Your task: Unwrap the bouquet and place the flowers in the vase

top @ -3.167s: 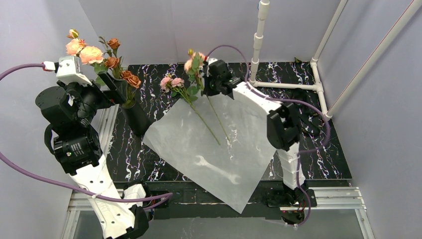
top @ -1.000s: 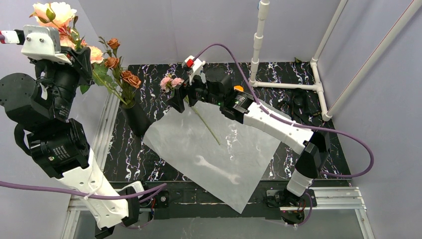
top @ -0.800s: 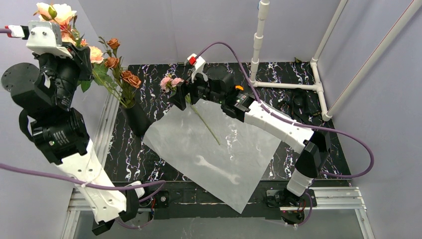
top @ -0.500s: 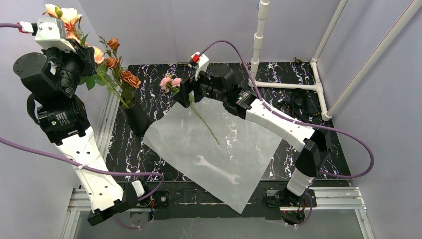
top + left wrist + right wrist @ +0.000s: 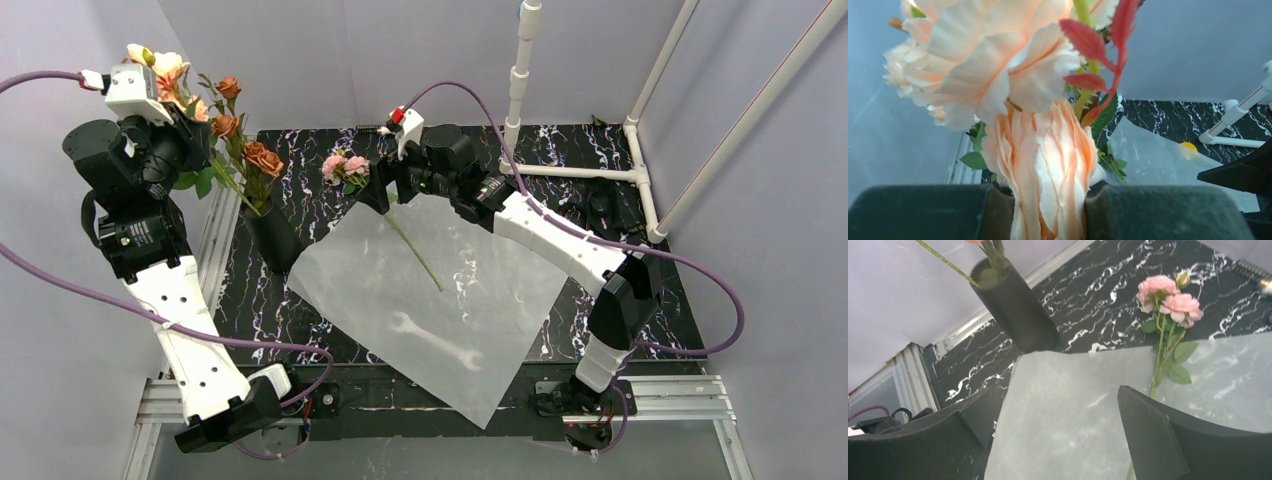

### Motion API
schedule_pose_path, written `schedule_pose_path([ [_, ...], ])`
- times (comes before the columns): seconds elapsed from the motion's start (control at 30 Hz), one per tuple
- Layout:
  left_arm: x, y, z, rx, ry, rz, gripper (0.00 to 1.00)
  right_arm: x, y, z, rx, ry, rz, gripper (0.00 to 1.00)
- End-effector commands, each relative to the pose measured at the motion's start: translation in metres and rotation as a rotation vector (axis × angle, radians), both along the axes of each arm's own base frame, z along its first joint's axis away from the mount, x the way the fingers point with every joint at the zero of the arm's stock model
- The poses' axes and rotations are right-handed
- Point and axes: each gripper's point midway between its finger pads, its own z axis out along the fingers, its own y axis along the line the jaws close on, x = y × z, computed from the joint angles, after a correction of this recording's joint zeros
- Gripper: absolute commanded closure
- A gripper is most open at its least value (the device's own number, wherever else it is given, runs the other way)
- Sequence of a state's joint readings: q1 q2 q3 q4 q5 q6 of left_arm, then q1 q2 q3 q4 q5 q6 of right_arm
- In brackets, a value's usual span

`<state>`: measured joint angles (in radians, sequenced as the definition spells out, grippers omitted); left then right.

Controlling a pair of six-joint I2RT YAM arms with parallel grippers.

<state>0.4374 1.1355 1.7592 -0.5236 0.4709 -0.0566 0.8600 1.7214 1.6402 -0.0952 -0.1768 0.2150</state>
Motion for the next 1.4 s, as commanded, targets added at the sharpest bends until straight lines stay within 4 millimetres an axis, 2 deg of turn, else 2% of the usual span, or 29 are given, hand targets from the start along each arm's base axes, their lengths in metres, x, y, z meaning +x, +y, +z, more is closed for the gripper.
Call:
schedule_pose_path([
  [0.0, 0.006, 0.002, -0.031, -0.032, 0.055, -0.012, 1.00, 0.014, -0.014, -0.016, -0.045, 0.066, -0.004, 0.02],
  [0.17, 0.014, -0.001, -0.062, -0.077, 0.112, -0.042, 0.97, 0.026, -0.032, -0.038, -0.091, 0.105, 0.008, 0.02],
  [0.23, 0.018, 0.001, -0.076, -0.095, 0.146, -0.040, 0.91, 0.030, -0.036, -0.044, -0.112, 0.100, 0.005, 0.02],
  [0.33, 0.020, 0.003, -0.083, -0.101, 0.175, -0.039, 0.63, 0.035, -0.041, -0.051, -0.123, 0.141, -0.015, 0.03],
  [0.37, 0.020, 0.003, -0.084, -0.087, 0.178, -0.044, 0.50, 0.033, -0.041, -0.054, -0.131, 0.153, -0.011, 0.03],
  [0.47, 0.019, 0.004, -0.085, -0.088, 0.198, -0.037, 0.27, 0.033, -0.044, -0.065, -0.161, 0.171, -0.015, 0.04],
  [0.53, 0.018, 0.004, -0.086, -0.117, 0.216, -0.026, 0.05, 0.032, -0.049, -0.075, -0.204, 0.151, -0.005, 0.05],
  [0.57, 0.017, 0.006, -0.083, -0.145, 0.220, 0.000, 0.02, 0.032, -0.053, -0.081, -0.231, 0.147, -0.010, 0.05],
  [0.7, 0.002, 0.000, -0.057, -0.155, 0.176, 0.018, 0.02, 0.032, -0.061, -0.099, -0.331, 0.174, -0.002, 0.06],
  [0.83, -0.012, 0.006, -0.028, -0.152, 0.098, 0.098, 0.02, 0.035, -0.068, -0.117, -0.420, 0.207, -0.017, 0.09],
  [1.03, -0.033, 0.022, -0.004, -0.138, 0.058, 0.239, 0.02, 0.048, -0.074, -0.145, -0.517, 0.225, -0.070, 0.14],
  [1.1, -0.041, 0.020, 0.005, -0.109, 0.032, 0.243, 0.02, 0.052, -0.073, -0.156, -0.546, 0.233, -0.076, 0.15],
  [1.23, -0.053, 0.009, 0.010, -0.082, 0.036, 0.205, 0.02, 0.068, -0.064, -0.180, -0.585, 0.248, -0.097, 0.16],
  [1.3, -0.057, 0.005, 0.004, -0.092, 0.062, 0.196, 0.02, 0.078, -0.057, -0.193, -0.600, 0.250, -0.104, 0.19],
  [1.37, -0.062, -0.007, -0.002, -0.094, 0.081, 0.142, 0.02, 0.087, -0.047, -0.204, -0.612, 0.250, -0.109, 0.22],
])
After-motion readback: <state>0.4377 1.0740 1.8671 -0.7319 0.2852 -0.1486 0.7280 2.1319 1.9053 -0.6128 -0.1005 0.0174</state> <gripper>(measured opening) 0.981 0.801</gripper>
